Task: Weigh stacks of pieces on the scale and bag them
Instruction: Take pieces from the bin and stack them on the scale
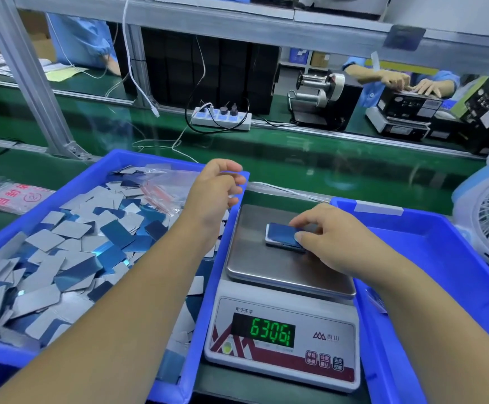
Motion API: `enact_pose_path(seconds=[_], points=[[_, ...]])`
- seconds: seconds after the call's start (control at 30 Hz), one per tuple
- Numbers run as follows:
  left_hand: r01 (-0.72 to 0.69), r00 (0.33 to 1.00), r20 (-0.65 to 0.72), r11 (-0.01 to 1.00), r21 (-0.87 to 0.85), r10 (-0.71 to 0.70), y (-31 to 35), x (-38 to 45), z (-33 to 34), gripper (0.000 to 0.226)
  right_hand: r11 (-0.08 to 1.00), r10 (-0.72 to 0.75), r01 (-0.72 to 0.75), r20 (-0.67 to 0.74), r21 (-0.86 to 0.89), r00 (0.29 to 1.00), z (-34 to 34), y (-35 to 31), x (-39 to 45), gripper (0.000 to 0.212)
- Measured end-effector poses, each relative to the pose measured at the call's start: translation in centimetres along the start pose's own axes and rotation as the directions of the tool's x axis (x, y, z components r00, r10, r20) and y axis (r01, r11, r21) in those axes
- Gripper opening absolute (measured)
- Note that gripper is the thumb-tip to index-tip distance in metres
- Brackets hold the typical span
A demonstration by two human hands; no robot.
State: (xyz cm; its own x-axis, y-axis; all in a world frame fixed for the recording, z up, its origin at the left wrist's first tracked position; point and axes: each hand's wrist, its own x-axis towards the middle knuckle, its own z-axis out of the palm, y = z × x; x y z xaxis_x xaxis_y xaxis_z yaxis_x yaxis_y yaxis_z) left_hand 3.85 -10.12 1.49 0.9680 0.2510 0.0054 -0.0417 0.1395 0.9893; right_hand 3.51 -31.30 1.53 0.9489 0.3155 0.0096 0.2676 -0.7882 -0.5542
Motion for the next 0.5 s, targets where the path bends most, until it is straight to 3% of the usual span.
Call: enact_pose_path(seconds=[0.13,0.33,0.5], points=[[-0.003,1.0,-0.013,0.999,0.044,0.003,-0.1,0.1,-0.2,0.031,0.999,0.008,-0.005,-0.076,0.04,0.997,0.0,0.6,0.2,0.024],[0.001,0.997,-0.078,0.993,0.115,0.008,-0.6,0.6,-1.1,0.02,0.953,0.056,0.025,-0.257,0.302,0.965,-1.3,1.2,0.2,0.015],[0.03,0.993,-0.114,0.992,0.126,-0.016,-1.2,1.4,-1.5,0.024,0.927,0.096,0.01,-0.265,0.374,0.959,-1.5,1.3,0.1,0.019]])
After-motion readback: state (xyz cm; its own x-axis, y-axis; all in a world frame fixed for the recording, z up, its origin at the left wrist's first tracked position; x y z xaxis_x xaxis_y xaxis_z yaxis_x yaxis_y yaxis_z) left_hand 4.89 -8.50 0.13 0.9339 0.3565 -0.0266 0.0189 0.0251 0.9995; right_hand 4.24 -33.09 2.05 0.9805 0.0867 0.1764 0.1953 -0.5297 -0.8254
